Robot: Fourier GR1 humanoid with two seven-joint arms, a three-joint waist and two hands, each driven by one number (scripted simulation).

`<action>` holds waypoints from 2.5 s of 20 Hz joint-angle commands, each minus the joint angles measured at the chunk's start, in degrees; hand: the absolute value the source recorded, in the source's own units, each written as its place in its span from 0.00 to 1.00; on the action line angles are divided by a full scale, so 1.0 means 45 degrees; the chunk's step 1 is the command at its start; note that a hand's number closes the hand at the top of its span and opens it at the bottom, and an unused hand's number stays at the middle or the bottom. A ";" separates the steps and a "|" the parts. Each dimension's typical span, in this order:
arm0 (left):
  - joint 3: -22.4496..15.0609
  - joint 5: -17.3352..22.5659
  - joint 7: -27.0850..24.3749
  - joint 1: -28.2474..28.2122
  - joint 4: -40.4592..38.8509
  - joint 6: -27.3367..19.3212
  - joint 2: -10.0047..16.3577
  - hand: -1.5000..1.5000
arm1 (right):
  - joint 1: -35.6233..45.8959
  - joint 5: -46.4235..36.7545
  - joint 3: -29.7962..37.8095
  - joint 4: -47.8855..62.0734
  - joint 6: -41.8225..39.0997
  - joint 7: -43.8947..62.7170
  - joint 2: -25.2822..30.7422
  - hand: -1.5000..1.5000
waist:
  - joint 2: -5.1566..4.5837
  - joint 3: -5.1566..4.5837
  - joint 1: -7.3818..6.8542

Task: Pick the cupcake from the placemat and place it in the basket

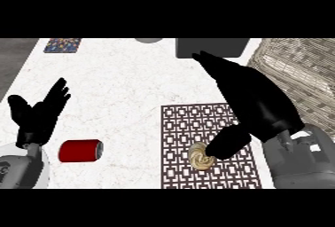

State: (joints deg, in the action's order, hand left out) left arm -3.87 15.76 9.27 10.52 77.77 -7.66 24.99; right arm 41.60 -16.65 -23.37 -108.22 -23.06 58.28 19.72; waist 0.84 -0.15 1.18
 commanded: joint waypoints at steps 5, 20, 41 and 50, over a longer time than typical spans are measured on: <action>0.0252 -0.0117 0.0333 0.0154 0.0294 0.0058 0.0125 0.50 | -0.1621 0.4282 0.1951 -0.3020 -0.1827 0.2750 0.1556 0.00 | -0.0075 0.0032 0.0093; 0.0770 -0.0621 -0.0189 0.0133 -0.0133 0.0768 -0.0481 0.50 | -0.7883 -0.0628 0.1259 -0.4617 0.0294 -0.3396 0.0806 0.00 | -0.0197 0.0042 -0.0213; 0.1511 -0.1601 0.0320 -0.0130 0.0435 0.1209 -0.1131 0.50 | -0.8426 -0.4971 -0.0187 0.2882 0.3596 -0.8569 -0.2038 0.00 | -0.0189 0.0035 -0.0269; 0.2264 -0.1816 0.1178 0.0799 0.0386 0.1660 -0.1382 0.50 | -0.9280 -0.5682 0.0049 0.2780 0.3675 -0.9402 -0.2395 0.00 | -0.0183 0.0035 -0.0223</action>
State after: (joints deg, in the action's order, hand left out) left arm 4.80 8.14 12.89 11.22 80.47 -0.43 18.99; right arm 2.94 -41.30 -23.32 -95.05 -7.51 18.48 9.01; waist 0.01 0.00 0.04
